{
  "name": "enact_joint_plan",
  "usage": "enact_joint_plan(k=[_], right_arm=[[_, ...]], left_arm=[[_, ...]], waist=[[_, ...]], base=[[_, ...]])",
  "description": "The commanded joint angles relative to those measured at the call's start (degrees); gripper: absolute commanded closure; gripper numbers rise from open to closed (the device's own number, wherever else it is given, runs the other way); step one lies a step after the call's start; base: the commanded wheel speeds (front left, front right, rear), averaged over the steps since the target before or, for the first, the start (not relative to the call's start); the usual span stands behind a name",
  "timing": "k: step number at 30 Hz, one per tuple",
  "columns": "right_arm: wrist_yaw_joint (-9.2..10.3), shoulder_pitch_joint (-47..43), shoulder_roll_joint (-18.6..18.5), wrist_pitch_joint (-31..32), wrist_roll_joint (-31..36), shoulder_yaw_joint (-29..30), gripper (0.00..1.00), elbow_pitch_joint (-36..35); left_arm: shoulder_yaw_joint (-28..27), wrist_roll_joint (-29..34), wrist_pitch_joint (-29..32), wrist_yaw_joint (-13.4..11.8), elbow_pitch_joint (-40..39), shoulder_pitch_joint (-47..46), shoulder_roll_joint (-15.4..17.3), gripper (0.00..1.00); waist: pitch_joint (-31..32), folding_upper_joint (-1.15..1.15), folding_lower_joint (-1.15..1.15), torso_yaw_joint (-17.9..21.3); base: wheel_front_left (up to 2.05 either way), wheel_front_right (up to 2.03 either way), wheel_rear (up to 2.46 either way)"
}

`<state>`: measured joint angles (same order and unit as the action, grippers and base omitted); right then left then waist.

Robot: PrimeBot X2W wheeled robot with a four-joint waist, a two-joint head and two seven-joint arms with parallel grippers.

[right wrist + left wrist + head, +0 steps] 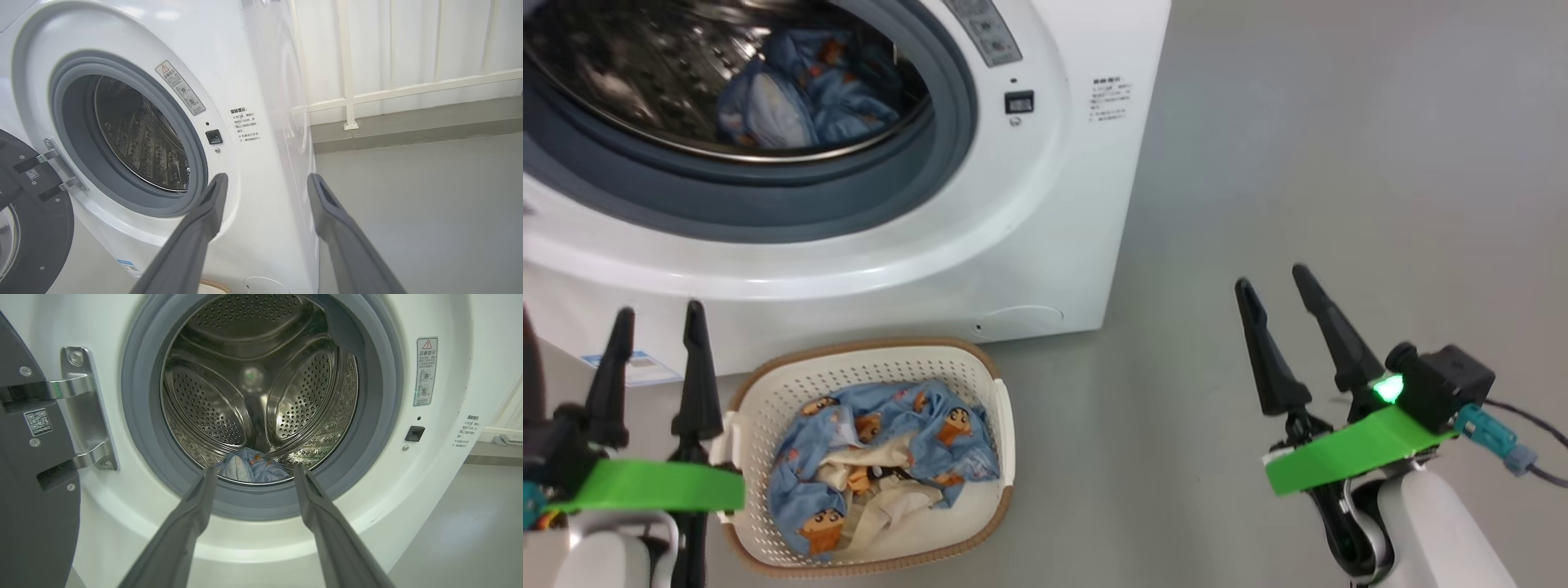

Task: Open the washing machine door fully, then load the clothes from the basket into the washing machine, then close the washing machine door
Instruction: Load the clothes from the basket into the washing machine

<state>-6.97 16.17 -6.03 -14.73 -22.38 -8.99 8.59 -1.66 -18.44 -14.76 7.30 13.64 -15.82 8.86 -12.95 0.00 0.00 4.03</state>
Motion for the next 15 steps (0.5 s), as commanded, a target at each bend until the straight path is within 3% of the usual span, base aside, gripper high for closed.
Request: enact_joint_plan(k=[1,15], right_arm=[[-0.52,-0.8,-0.3,-0.3,-1.0,-1.6,0.00,-1.0],[-0.52,-3.5,-1.0,-0.3,-1.2,-1.8,0.00,-0.7]], left_arm=[[-2.1,-0.7,-0.2,0.2,-1.9,0.4,1.4,0.00],[-4.2,-0.3,-0.2,0.2,-7.5,9.6,-0.9,0.00]], waist=[[1.6,0.00,0.00,-1.2],[5.8,0.00,0.00,-1.8]], base=[[0.00,0.00,0.00],[0.00,0.00,0.00]])
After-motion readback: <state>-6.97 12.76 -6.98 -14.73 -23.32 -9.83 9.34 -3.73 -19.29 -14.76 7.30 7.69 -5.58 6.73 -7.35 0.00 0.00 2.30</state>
